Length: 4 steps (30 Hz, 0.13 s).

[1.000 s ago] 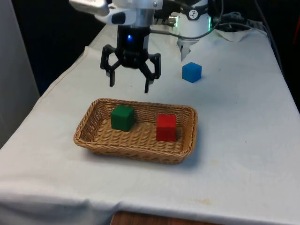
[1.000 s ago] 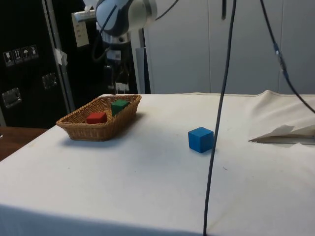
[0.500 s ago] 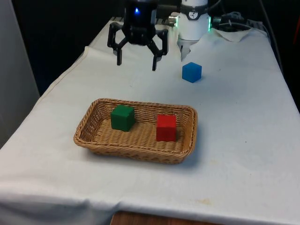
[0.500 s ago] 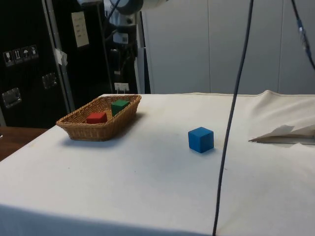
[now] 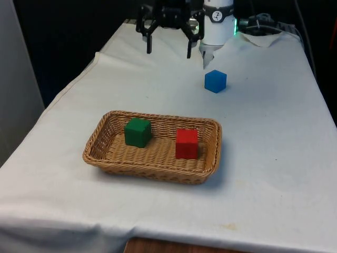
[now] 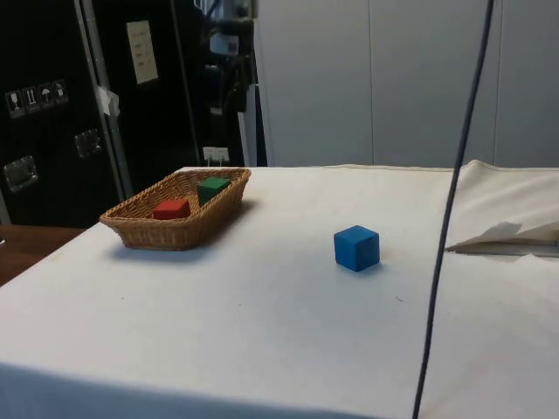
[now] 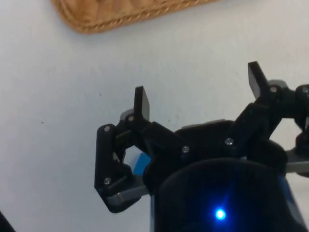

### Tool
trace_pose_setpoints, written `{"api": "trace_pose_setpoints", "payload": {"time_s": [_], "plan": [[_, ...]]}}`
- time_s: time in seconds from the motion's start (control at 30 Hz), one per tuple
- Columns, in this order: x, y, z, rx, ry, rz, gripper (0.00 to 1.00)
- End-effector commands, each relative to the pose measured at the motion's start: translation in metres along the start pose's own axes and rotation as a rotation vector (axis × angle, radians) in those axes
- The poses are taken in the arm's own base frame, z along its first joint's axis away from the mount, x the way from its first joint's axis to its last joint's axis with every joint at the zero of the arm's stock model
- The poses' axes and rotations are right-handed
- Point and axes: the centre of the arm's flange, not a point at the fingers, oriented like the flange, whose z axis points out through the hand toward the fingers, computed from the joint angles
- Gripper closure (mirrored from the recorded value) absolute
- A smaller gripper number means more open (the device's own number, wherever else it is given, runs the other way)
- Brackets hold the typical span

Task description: Pick up exactly two blocks and place them into the basket.

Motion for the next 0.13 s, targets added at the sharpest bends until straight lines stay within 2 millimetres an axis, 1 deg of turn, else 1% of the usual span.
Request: {"api": "trace_pose_setpoints", "payload": {"time_s": [0.0,0.1], "plan": [[-0.0028,-0.0017,-0.0006,-0.007,0.0,-0.002,0.0],[-0.0056,-0.0043,-0.0017,0.006,-0.002,-0.009,0.0]]}}
